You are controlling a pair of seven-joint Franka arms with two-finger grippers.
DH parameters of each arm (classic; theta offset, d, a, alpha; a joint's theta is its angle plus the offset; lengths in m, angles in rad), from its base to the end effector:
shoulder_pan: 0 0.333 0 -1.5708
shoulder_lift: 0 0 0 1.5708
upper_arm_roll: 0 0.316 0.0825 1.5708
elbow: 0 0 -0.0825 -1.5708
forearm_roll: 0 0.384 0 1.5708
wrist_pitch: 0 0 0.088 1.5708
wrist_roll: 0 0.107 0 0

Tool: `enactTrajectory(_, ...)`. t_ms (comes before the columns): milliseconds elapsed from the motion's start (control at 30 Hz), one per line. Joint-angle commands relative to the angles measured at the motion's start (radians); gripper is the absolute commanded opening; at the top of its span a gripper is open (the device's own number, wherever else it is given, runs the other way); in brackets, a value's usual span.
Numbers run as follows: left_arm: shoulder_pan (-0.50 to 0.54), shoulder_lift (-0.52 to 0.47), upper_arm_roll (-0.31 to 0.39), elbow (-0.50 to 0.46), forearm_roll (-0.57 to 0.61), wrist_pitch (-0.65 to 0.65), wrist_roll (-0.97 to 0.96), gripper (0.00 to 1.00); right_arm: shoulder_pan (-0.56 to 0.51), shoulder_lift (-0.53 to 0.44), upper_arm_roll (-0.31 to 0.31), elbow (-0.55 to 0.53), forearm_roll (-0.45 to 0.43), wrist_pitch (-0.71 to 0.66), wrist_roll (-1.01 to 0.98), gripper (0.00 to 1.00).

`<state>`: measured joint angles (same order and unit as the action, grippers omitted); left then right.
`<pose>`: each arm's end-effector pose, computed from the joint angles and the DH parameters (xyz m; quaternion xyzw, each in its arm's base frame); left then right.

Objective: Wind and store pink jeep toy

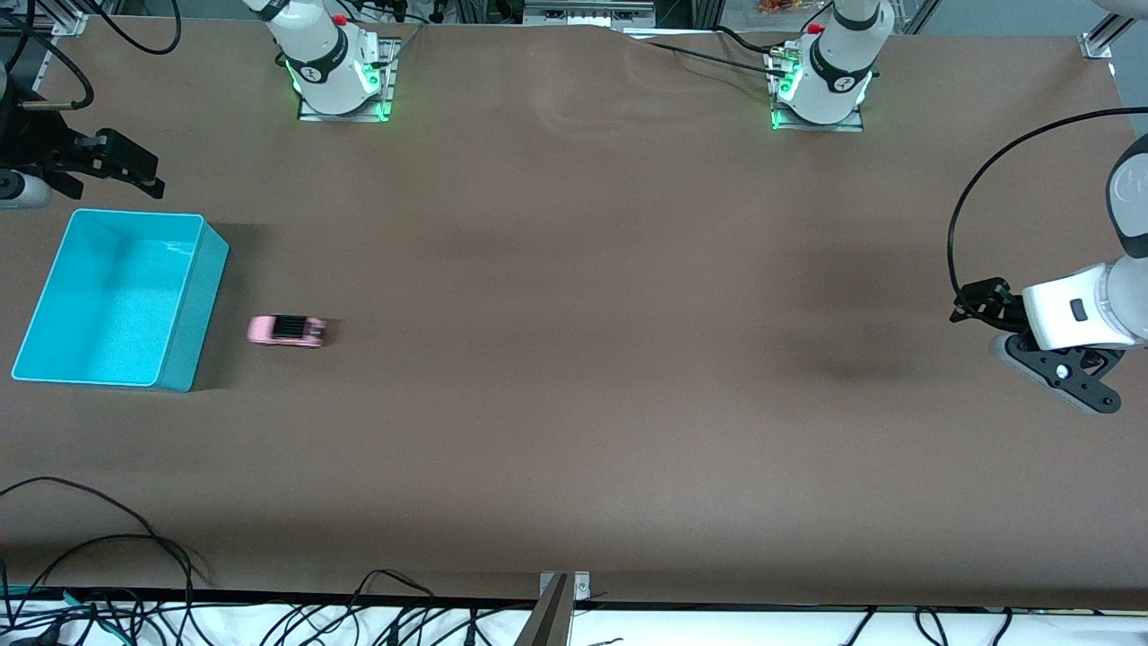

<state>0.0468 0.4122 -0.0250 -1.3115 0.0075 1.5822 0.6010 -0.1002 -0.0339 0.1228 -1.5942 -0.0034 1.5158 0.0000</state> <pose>0.6660 0.0183 0.4943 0.9561 -0.2845 -0.0668 0.0229 0.5379 0.0130 0.6272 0.9997 0.0112 -0.0223 0.0040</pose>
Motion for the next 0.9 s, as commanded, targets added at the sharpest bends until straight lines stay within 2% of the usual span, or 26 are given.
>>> enactTrajectory(0, -0.044, -0.015, 0.011, 0.014, 0.005, -0.054, -0.082, 1.00, 0.000, 0.009, 0.001, 0.025, 0.006, -0.017, 0.011, 1.00)
enactTrajectory(300, -0.071, -0.045, 0.039, 0.012, 0.003, -0.044, -0.101, 1.00, 0.000, 0.009, 0.001, 0.025, 0.006, -0.017, 0.009, 1.00)
enactTrajectory(467, -0.073, -0.084, 0.056, -0.018, -0.004, 0.034, -0.122, 1.00, 0.000, 0.009, 0.001, 0.025, 0.007, -0.017, 0.011, 1.00)
enactTrajectory(700, -0.102, -0.200, 0.063, -0.158, -0.003, 0.048, -0.334, 1.00, 0.000, 0.009, 0.000, 0.025, 0.006, -0.014, 0.011, 1.00)
enactTrajectory(867, -0.102, -0.292, 0.063, -0.256, 0.003, 0.048, -0.366, 1.00, 0.000, 0.009, 0.000, 0.025, 0.005, -0.011, 0.011, 1.00)
